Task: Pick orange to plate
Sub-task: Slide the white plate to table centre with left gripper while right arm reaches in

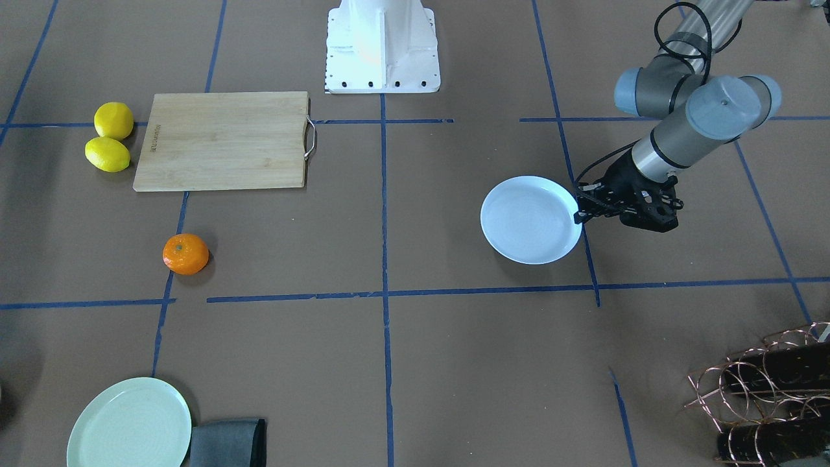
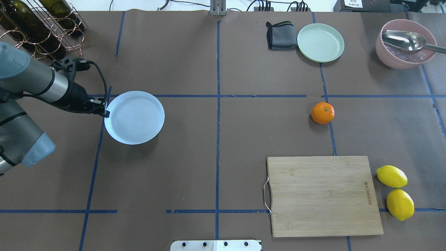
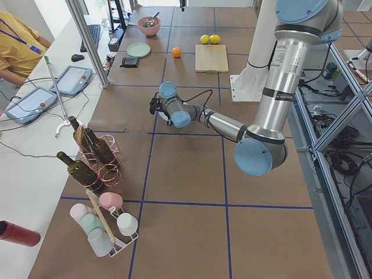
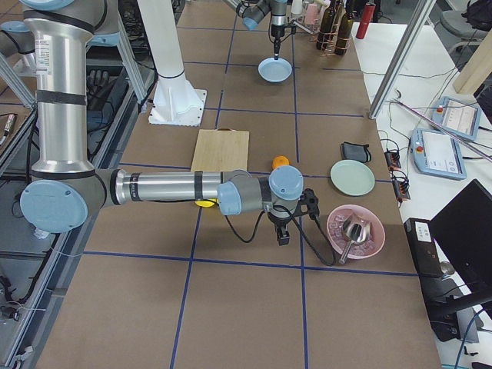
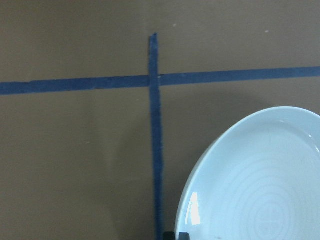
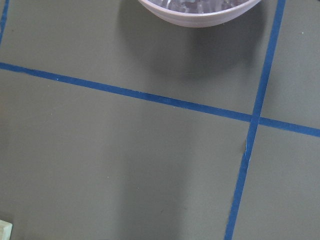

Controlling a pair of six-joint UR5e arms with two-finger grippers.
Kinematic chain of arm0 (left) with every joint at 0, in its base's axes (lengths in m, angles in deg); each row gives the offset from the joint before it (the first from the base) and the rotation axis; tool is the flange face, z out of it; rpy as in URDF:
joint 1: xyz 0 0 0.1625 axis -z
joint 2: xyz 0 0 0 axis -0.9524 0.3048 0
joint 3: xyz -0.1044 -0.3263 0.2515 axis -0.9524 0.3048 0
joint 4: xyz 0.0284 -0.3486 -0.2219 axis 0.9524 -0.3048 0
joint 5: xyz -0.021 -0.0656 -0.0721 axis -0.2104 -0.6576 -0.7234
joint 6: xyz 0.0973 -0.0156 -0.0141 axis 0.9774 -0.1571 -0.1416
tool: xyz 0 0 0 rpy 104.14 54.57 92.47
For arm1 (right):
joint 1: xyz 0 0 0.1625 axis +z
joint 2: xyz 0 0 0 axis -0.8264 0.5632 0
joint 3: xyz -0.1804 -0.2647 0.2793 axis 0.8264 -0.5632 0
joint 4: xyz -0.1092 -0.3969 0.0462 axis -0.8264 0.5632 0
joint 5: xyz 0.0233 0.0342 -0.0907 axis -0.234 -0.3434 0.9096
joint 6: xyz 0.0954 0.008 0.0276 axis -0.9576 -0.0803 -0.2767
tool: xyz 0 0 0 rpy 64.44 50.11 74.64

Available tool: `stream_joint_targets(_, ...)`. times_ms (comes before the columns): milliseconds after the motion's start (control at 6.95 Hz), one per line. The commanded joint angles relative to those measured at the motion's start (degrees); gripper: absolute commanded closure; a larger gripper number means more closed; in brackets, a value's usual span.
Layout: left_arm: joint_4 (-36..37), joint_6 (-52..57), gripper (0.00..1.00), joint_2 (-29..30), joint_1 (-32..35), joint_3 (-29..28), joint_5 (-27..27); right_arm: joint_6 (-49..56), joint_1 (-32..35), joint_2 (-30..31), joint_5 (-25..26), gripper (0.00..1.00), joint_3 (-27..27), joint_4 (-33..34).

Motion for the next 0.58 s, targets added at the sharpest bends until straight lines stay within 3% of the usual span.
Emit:
stream_joint_targets(0,0.00,-8.50,1.00,9.64,-2.28,-2.47,-0.71,0.00,0.00,-0.12,0.00,0.00,-0.03,0.00)
stream_joint_targets(288,-0.09,-10.91,1.00,17.03,-7.39,-9.76,0.43,-0.09,0.00,-0.12,-0.09,0.00,0.15,0.00)
stream_joint_targets(431,-1.13,-11.87,1.00,19.06,-9.92,-11.96,5.14,-0.09,0.00,-0.12,-1.31,0.00,0.23,0.00)
